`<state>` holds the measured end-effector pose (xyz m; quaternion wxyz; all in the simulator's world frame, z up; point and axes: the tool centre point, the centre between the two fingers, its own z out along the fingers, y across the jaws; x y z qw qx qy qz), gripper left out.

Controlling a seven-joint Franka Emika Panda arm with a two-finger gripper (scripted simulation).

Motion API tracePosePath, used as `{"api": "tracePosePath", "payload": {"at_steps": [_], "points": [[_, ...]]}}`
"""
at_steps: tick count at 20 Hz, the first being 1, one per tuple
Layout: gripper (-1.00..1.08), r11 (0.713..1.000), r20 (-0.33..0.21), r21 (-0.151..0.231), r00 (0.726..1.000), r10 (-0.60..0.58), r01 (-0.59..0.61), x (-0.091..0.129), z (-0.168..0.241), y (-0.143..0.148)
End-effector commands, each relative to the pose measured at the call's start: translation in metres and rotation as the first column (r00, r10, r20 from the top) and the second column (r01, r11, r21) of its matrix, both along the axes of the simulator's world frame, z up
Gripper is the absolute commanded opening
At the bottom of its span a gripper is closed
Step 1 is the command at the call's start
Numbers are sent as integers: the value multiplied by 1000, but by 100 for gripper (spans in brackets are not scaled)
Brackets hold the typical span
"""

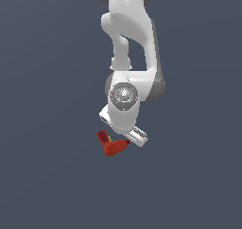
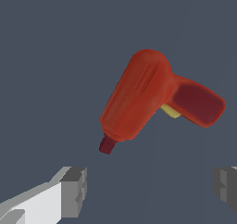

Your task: Pick up the object and move it to a goal position.

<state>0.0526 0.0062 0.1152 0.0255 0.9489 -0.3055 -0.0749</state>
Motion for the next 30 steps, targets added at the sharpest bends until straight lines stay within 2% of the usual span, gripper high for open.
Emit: {"api": "tracePosePath", "payload": {"at_steps": [1,8,17,24,30], "points": [[108,998,-15,-15,998,-68,68,4,-6,-1],[108,967,-47,-68,967,-250,246,14,-24,-3],[108,887,-64,-147,890,-451,438,22,-45,-3],[108,833,-63,-190,840,-538,519,25,-56,-2],[108,811,-60,-206,820,-569,548,26,-60,-2]]}}
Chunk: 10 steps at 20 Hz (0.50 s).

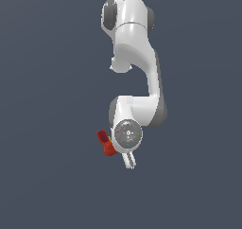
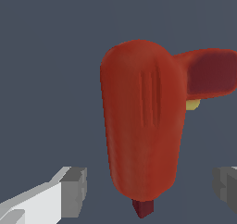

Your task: Pick up the object and move it to a goal position.

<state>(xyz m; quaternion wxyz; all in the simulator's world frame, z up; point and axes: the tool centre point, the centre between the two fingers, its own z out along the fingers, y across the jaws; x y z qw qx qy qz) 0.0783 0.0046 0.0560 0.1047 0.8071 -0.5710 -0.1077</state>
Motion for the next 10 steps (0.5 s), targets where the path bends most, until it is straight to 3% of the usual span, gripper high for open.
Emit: {"api": "tracePosePath", "payload": {"at_steps": [1,10], "points": [[108,1000,-1,-4,1000,-10,10,0,-1,0],[108,1000,-1,-4,1000,-9,9,-5,-17,-1]]}}
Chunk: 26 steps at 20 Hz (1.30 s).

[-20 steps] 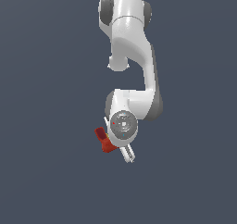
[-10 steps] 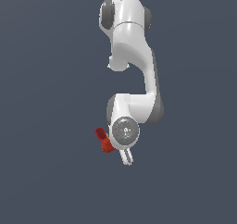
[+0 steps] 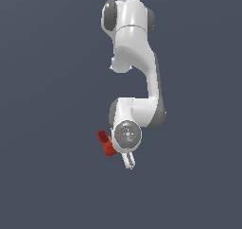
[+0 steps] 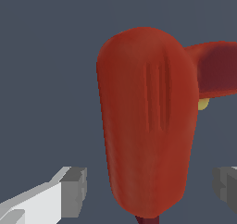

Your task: Pick up the object and move it to a goal position.

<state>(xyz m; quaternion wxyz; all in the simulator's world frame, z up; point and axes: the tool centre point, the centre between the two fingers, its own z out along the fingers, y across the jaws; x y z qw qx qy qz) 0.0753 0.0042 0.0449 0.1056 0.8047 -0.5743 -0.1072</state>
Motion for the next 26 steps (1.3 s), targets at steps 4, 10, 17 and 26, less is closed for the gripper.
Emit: {"api": "tracePosePath", "payload": {"at_steps": [4,10,17,26], "points": [[108,1000,-2,-1,1000,-2,2,-6,-17,-1],[-100,1000,-2,-1,1000,-2,2,-6,-18,-1],[-100,1000,-1,-1,1000,-2,2,-6,-17,-1],[-100,1000,-1,-1,1000,-2,2,-12,-4,7]]}}
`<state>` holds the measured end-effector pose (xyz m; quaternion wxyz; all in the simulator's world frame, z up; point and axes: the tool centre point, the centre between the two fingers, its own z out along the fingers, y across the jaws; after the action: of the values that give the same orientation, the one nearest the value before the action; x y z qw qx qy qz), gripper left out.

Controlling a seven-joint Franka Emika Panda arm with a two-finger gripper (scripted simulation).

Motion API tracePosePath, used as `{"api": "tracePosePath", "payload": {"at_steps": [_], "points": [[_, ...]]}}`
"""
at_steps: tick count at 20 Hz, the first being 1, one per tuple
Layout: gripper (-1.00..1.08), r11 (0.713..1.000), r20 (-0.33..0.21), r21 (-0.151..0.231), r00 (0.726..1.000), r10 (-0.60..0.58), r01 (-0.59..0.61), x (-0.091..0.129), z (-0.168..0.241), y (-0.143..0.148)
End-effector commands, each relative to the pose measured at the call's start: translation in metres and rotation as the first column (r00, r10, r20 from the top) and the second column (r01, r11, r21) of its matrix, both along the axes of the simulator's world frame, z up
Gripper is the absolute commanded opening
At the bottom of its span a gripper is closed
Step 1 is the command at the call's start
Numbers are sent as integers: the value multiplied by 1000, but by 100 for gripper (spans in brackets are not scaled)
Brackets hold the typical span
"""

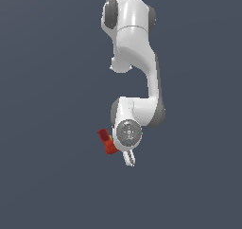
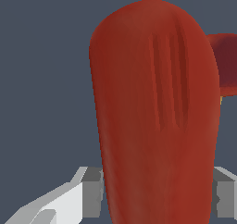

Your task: Pick up the object and move it to a goal position.

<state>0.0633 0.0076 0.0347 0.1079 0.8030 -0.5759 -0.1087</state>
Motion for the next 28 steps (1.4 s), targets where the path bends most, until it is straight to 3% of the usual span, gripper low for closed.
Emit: {"api": "tracePosePath", "payload": {"at_steps": [1,10,28], "points": [[-100,1000,4,1,1000,2,-2,-2,9,6],[-100,1000,4,2,1000,2,-2,-25,60,38],[-100,1000,3,2,1000,3,-3,-101,233,142]]}}
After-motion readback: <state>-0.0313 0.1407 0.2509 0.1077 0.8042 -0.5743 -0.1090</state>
